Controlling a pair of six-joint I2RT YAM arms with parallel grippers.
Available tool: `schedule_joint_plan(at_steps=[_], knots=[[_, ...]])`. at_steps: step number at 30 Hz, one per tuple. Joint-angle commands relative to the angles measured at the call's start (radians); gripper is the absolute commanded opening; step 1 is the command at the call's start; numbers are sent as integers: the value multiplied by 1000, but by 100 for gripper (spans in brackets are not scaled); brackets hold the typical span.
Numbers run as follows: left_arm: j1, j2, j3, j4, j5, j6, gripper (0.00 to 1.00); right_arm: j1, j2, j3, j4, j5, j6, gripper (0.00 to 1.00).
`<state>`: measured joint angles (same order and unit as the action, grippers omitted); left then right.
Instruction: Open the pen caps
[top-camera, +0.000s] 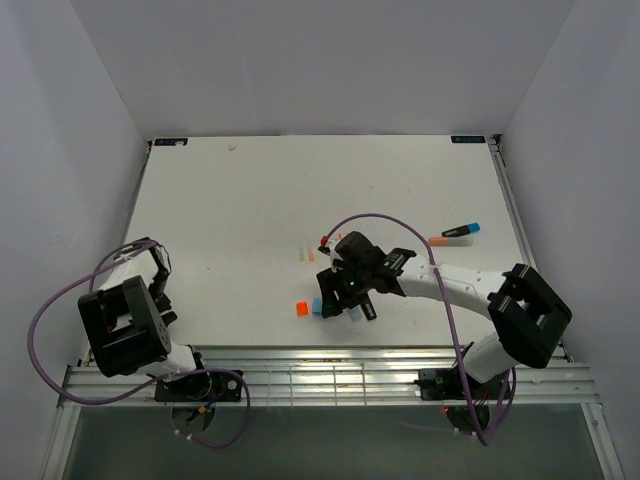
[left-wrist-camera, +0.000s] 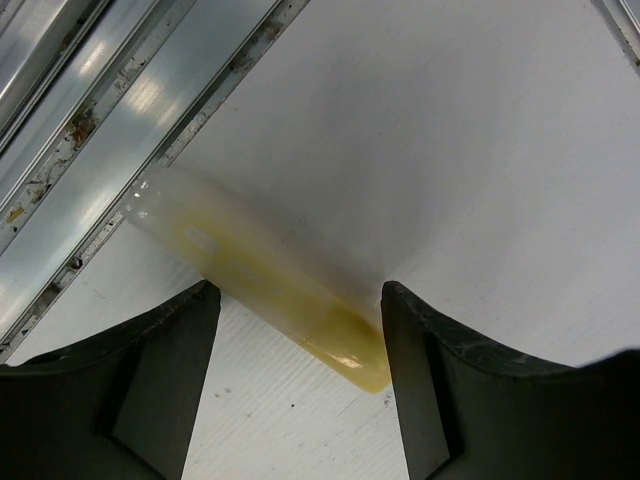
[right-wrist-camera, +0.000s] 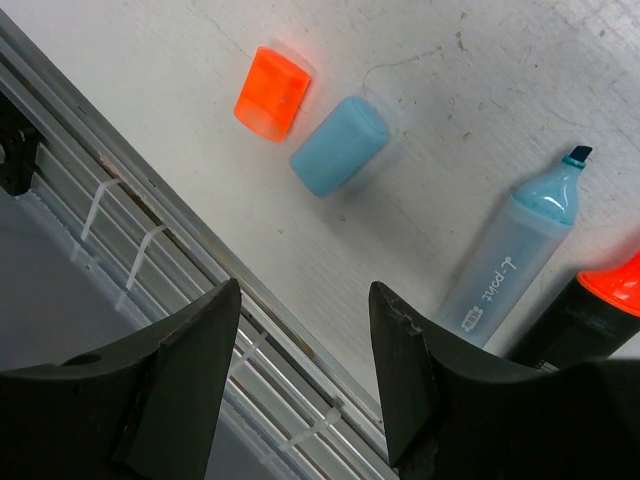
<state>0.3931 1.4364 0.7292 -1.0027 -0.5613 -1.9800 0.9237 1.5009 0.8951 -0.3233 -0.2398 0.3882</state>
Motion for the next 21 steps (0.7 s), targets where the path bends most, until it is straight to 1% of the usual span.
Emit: schedule_joint_plan(at_steps=[1,2,6,8,9,11,12,19,20,21], knots=[[12,24,9,24,-20,-289,76,-8,12,47,30,-32,-15,61],[12,30,7,26,-20,-284,74,-8,12,48,32,-32,-17,61],[12,53,13,27,-14,-263,72,-19,-1,42,35,-36,-18,61],[12,61,15,33,-6,-247,68,-23,-13,38,38,-36,-20,61],[12,65,16,35,-3,-243,57,-25,-18,36,38,-36,-20,61],[12,81,27,39,8,-215,41,-29,-33,31,38,-33,-20,61],[10,87,32,42,14,-207,39,-29,-44,30,38,-32,-20,61],[12,157,38,87,44,-126,40,-36,-73,11,49,-27,-15,61],[12,162,36,98,46,-108,36,-37,-73,8,52,-27,-15,61],[12,165,36,114,49,-91,34,-37,-74,5,55,-27,-14,61]])
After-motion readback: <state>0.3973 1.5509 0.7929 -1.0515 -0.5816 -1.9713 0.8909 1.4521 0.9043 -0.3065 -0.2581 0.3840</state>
